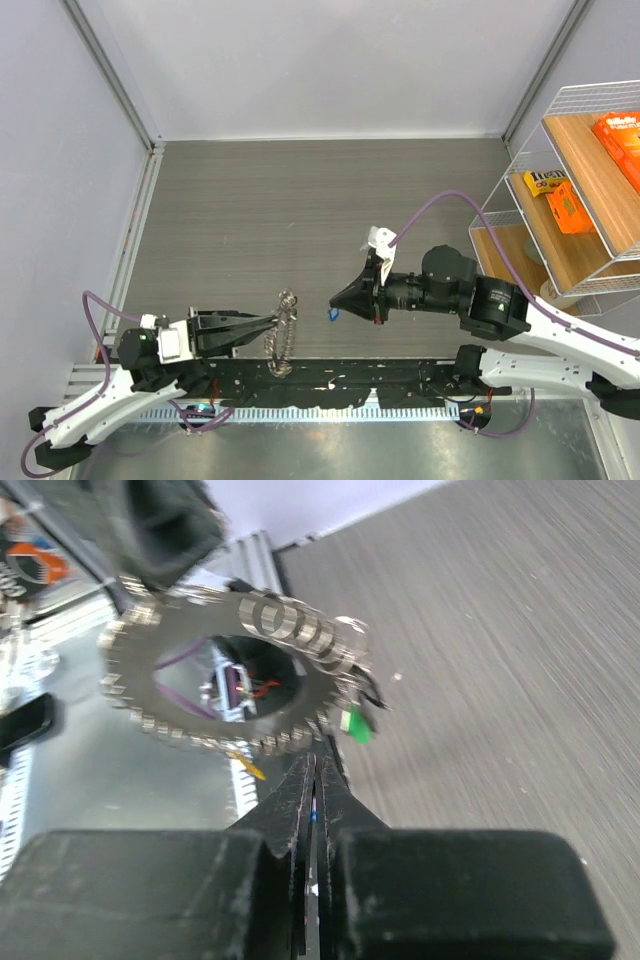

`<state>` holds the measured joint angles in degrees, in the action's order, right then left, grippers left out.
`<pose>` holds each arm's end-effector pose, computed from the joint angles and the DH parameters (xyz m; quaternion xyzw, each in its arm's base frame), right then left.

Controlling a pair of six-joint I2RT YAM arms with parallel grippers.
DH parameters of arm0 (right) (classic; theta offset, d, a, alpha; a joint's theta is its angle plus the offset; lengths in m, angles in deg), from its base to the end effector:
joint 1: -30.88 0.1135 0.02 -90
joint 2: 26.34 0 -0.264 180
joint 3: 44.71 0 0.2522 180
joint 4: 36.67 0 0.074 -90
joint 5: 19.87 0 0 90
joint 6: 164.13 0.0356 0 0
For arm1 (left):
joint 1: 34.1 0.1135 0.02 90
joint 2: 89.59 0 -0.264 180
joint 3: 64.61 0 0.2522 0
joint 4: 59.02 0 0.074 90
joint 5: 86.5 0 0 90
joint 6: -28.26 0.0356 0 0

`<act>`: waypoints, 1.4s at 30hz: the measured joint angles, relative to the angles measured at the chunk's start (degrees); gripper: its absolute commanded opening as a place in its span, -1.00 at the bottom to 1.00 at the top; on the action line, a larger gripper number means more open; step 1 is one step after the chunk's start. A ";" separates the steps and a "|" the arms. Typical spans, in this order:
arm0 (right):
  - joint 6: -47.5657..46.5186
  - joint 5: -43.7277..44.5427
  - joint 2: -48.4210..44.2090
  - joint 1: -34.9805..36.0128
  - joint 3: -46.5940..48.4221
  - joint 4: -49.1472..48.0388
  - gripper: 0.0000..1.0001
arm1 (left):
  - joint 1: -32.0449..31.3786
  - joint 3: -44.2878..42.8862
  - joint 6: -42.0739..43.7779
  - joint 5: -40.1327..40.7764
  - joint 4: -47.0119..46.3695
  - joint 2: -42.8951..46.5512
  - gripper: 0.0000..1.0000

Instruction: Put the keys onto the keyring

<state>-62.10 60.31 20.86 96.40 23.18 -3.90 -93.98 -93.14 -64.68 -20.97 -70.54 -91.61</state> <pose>0.0704 0.1693 0.3735 -0.3967 0.6676 0.4442 0.4467 0.0202 -0.0642 0.3009 0.3716 0.2856 -0.5371 0.7014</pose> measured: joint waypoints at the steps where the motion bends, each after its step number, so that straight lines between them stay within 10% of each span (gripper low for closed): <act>1: 0.04 -1.03 0.28 0.76 1.31 0.22 -0.89 | 0.00 0.11 0.00 0.44 -0.35 -0.24 -1.00; 42: 11.28 -6.43 16.22 8.63 13.81 -8.28 -0.89 | 0.00 2.49 -1.66 7.08 -6.40 -0.33 -1.00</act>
<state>-50.82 53.88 37.07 105.03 36.99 -12.18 -93.98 -90.65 -66.34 -13.89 -76.94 -91.94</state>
